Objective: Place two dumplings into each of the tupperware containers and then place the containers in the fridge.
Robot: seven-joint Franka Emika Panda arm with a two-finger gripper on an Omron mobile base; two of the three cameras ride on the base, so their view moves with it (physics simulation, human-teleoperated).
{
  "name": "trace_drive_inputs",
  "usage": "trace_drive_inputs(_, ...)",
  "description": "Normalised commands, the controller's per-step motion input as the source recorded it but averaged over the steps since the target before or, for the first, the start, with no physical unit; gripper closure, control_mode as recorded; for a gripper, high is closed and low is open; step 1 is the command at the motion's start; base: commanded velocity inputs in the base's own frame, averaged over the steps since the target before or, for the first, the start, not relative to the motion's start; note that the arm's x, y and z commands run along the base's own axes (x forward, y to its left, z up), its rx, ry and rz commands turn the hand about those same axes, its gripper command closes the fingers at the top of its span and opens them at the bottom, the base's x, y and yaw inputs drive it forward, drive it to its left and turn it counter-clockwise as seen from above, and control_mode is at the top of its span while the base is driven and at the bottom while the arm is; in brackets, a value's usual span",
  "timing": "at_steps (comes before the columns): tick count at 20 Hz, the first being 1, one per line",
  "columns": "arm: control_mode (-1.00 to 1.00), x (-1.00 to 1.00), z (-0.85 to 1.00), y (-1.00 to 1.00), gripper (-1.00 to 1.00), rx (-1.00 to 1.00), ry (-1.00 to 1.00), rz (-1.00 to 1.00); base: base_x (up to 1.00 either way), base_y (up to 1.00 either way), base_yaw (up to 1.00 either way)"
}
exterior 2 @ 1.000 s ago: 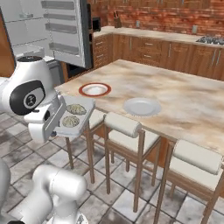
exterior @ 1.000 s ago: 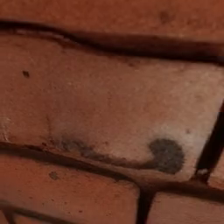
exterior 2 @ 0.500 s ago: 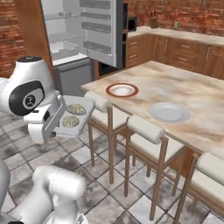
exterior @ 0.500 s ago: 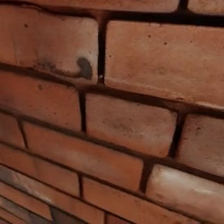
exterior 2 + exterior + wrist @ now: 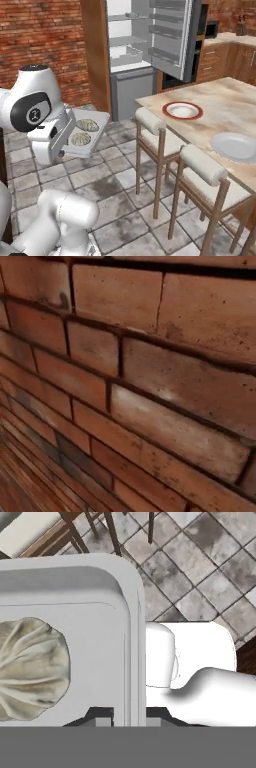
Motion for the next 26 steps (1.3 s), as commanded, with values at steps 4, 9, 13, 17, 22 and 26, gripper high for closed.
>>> trace_drive_inputs(4,1.0,0.0,0.0,0.0,1.0,0.0,0.0,0.0,0.23,0.12,0.62)
trace_drive_inputs(9,1.0,0.0,0.0,0.0,1.0,0.0,0.0,0.0,0.88,0.04,0.34)
trace_drive_inputs(13,1.0,0.0,0.0,0.0,1.0,0.0,0.0,0.0,1.0,0.0,0.16)
trace_drive_inputs(17,1.0,0.0,0.0,0.0,1.0,0.0,0.0,0.0,1.0,0.12,0.06)
trace_drive_inputs(22,1.0,0.0,0.0,0.0,1.0,0.0,0.0,0.0,0.98,0.47,-0.08)
trace_drive_inputs(26,1.0,0.0,0.0,0.0,1.0,0.0,0.0,0.0,0.81,0.23,-0.04)
